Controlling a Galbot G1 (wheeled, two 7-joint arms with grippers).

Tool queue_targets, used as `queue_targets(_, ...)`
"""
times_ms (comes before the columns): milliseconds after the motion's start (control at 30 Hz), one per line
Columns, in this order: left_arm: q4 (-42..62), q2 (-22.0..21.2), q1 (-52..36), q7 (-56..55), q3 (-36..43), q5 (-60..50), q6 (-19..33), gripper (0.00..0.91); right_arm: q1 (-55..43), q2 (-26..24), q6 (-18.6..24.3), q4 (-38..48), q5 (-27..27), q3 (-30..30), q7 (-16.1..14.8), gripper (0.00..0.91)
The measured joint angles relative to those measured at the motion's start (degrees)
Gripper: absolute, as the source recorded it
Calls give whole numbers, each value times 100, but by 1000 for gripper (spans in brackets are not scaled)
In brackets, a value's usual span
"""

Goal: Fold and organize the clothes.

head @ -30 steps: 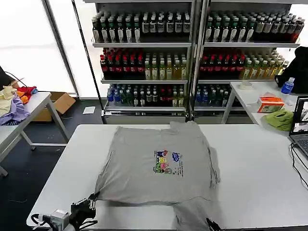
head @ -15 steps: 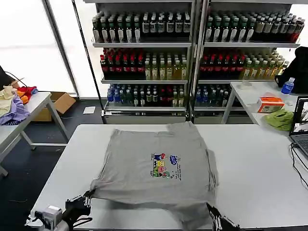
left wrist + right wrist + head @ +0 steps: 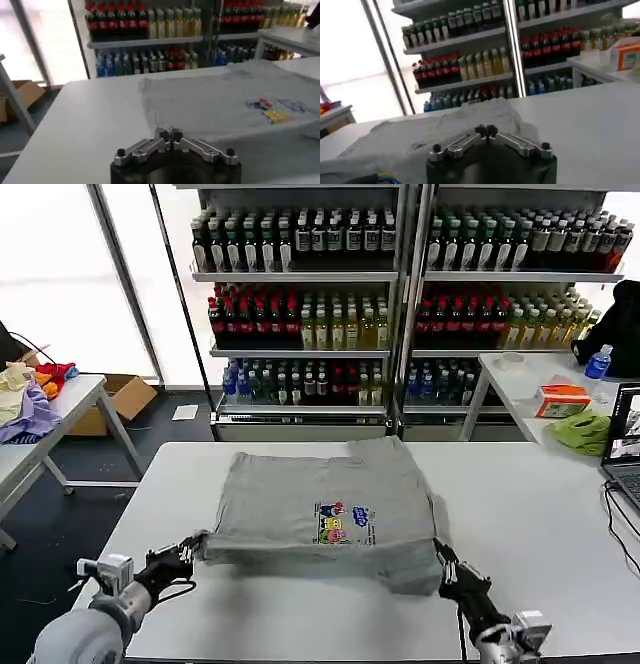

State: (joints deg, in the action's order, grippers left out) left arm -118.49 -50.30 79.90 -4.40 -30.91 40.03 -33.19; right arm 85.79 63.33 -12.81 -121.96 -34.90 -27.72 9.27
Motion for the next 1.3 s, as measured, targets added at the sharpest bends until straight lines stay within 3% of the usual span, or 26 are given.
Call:
queue_targets(267, 609, -54, -772, 153, 528, 75, 0, 10, -947, 43, -112, 761, 137, 290, -24, 0)
queue_targets(300, 688, -76, -859, 182, 595, 73, 0, 141, -1051, 55, -128, 857, 174, 341, -39, 151)
queue_targets(333, 754, -93, -920, 201, 648, 69, 1, 403, -1155, 68, -148, 951, 214, 400, -60, 856)
queue_targets(367, 819, -114, -969, 204, 694, 59, 2, 907, -1252, 83, -165, 1041, 258, 451, -76, 907)
queue_targets(800, 1220, -157, -1209, 240, 710, -42, 11, 907, -1699, 63, -506, 1437, 576, 658, -94, 907)
queue_targets(1300, 838, -260, -569, 4, 181, -151, 15, 907, -650, 110, -934, 637, 889, 407, 280, 907)
